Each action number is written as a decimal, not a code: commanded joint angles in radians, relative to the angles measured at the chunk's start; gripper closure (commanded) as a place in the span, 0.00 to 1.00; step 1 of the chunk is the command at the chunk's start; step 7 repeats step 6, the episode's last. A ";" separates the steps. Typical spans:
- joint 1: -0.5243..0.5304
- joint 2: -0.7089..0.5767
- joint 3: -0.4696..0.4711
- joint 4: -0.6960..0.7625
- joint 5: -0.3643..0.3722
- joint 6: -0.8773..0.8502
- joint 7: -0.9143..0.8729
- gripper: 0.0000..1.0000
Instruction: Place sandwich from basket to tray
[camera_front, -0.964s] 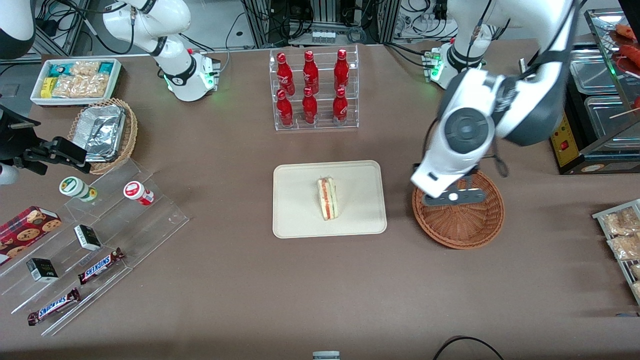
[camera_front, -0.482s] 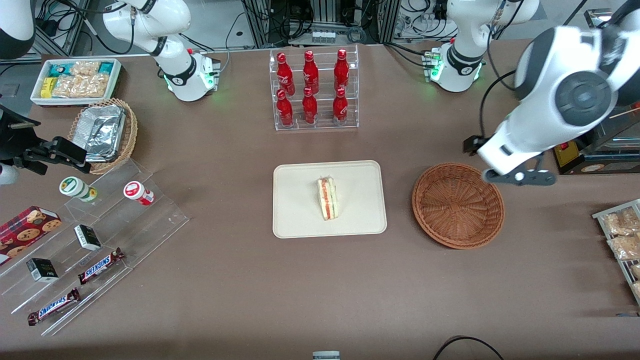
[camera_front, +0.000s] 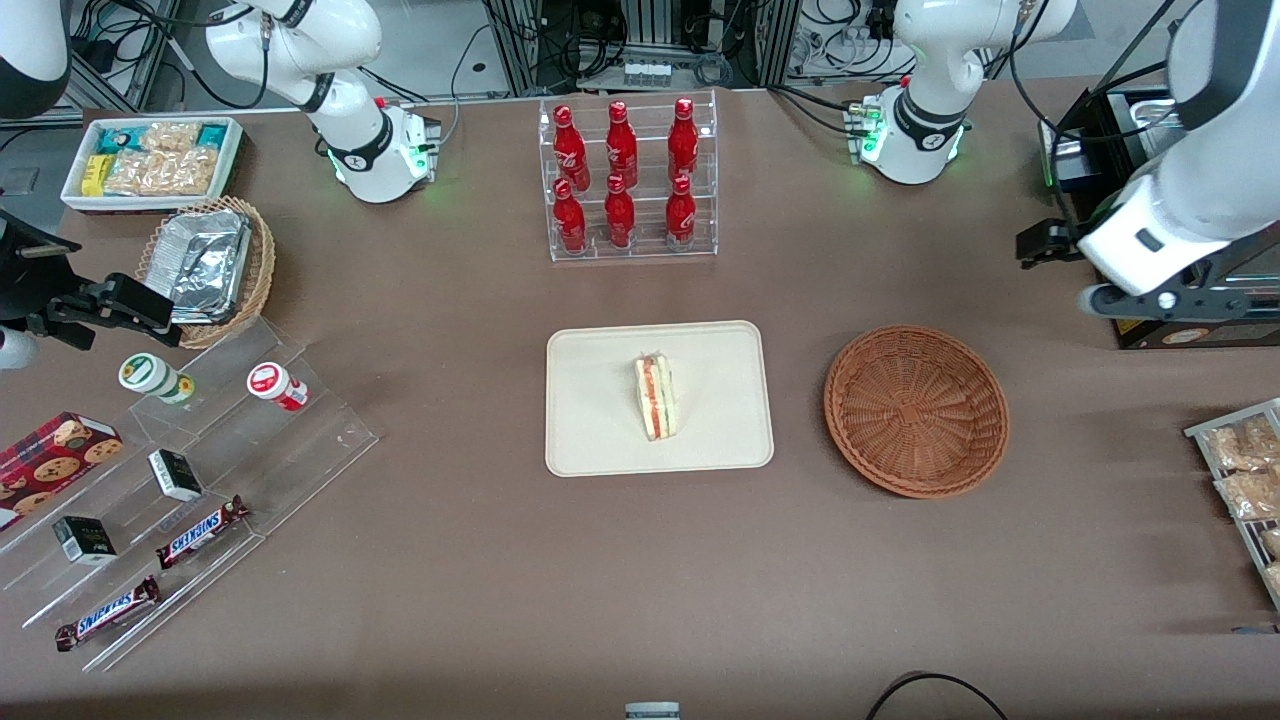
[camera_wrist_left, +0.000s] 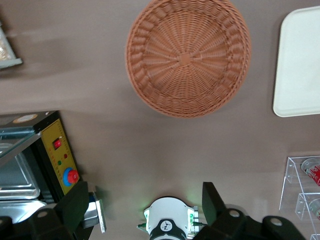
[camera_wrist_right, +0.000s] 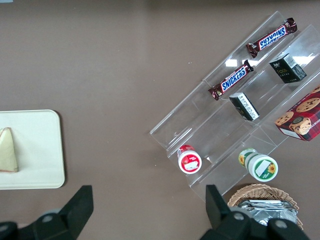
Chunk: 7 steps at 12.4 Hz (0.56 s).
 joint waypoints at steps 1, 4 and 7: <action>0.006 -0.022 0.057 0.031 -0.015 -0.031 0.070 0.00; 0.004 -0.028 0.077 0.034 -0.007 -0.034 0.088 0.00; 0.003 -0.028 0.086 0.034 -0.006 -0.028 0.088 0.00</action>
